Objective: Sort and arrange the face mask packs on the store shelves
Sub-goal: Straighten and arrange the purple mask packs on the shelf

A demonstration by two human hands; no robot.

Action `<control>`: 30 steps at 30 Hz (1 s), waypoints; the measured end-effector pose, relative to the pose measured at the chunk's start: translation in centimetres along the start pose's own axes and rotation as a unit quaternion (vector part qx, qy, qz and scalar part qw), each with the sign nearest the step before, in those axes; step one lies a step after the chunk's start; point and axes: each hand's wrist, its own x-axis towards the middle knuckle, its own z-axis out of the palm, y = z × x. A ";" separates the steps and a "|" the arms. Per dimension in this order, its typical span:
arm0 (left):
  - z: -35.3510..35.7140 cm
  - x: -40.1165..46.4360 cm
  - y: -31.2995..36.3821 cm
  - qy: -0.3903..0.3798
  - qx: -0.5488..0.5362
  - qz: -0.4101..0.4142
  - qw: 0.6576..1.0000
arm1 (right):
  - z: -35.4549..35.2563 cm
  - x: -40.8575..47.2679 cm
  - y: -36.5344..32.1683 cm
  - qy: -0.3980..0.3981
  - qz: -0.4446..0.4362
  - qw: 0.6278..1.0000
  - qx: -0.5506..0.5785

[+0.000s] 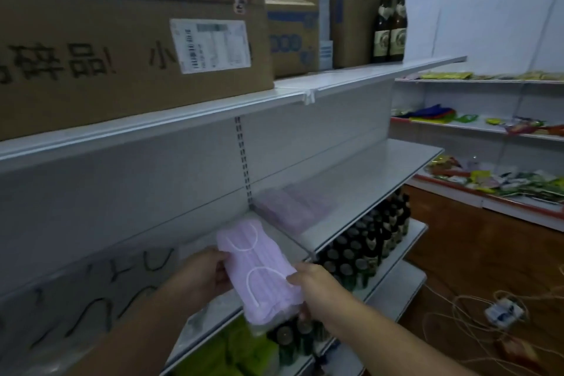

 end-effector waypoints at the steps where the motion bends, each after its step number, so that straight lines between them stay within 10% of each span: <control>1: 1.8 0.7 -0.1 -0.005 0.007 -0.004 1.000 | -1.8 0.1 0.2 0.018 0.005 1.000 0.004; 21: 16.8 20.9 2.3 -0.101 0.112 -0.046 0.988 | -19.4 14.6 -3.3 0.141 0.096 0.984 -0.054; 30: 17.5 27.5 3.9 0.099 0.237 0.046 0.965 | -21.6 23.0 -5.1 0.132 0.074 0.984 -0.097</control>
